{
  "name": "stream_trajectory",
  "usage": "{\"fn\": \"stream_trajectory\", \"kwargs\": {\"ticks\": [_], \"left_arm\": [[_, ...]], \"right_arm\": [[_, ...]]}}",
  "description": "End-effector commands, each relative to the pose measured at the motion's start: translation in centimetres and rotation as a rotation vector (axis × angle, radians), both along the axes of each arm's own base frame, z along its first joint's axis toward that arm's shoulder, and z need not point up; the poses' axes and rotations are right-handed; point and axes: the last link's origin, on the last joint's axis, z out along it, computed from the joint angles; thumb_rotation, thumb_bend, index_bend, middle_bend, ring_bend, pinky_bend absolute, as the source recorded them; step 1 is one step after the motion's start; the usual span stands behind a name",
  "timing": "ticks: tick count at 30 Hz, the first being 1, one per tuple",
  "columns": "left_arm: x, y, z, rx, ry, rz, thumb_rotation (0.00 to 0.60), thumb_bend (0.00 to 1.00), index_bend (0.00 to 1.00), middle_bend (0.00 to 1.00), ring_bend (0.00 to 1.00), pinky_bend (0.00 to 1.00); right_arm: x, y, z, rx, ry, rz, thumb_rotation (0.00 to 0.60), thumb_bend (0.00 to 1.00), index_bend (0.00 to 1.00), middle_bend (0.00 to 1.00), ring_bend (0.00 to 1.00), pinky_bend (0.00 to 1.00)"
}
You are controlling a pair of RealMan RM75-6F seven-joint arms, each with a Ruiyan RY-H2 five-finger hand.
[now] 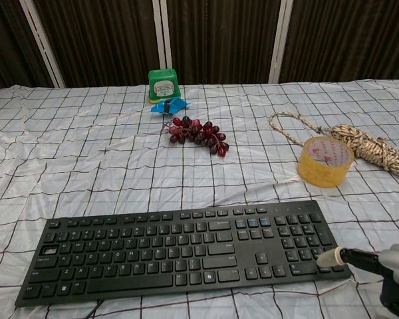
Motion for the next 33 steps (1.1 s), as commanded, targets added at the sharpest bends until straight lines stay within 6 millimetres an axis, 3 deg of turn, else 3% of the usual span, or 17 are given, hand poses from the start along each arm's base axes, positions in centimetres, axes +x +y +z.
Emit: {"fn": "stream_trajectory", "kwargs": {"ticks": [1, 18, 33], "left_arm": [[0.0, 0.0, 0.0, 0.0, -0.001, -0.001, 0.6, 0.09, 0.0, 0.0, 0.0, 0.0], [0.1, 0.0, -0.1, 0.0, 0.002, -0.002, 0.6, 0.09, 0.0, 0.0, 0.0, 0.0], [0.0, 0.0, 0.0, 0.001, -0.001, 0.0, 0.6, 0.09, 0.0, 0.0, 0.0, 0.0]], "right_arm": [[0.0, -0.3, -0.2, -0.006, 0.011, -0.009, 0.6, 0.51, 0.12, 0.89, 0.88, 0.72], [-1.4, -1.1, 0.4, -0.031, 0.068, -0.055, 0.6, 0.51, 0.13, 0.89, 0.88, 0.72], [-1.6, -0.1, -0.5, -0.006, 0.072, -0.07, 0.6, 0.52, 0.13, 0.89, 0.88, 0.72]]}}
